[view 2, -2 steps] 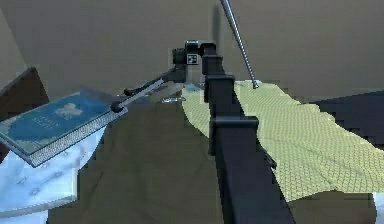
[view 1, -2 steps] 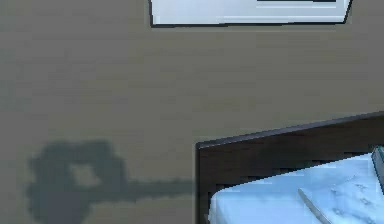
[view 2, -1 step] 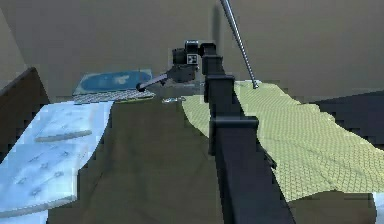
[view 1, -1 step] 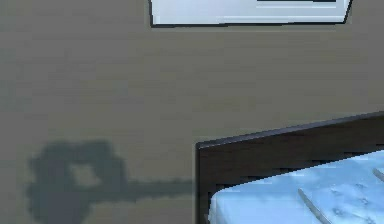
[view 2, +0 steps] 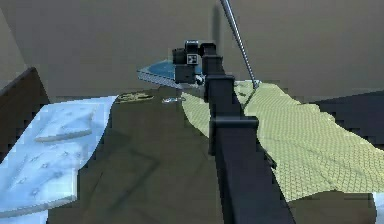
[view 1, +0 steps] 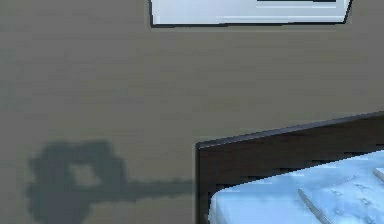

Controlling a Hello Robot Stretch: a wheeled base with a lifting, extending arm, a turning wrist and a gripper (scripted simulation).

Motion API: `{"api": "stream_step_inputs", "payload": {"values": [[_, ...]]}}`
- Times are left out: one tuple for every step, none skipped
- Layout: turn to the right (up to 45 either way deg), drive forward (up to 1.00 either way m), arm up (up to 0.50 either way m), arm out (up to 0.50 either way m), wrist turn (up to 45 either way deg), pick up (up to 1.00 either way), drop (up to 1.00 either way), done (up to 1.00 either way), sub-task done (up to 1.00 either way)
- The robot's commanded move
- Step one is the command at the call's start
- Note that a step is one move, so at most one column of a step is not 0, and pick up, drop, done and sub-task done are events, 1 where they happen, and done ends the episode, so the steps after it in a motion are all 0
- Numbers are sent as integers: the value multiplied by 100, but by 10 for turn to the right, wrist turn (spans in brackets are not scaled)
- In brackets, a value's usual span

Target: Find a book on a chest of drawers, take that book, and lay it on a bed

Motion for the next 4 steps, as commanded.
{"api": "stream_step_inputs", "payload": {"values": [[0, 0, 0, 0, 30, 0, 0, 0, 0], [0, 0, -22, 0, 0, 0, 0, 0, 0], [0, 0, -32, 0, 0, 0, 0, 0, 0], [0, 0, 0, 0, 0, 0, 100, 0, 0]]}}
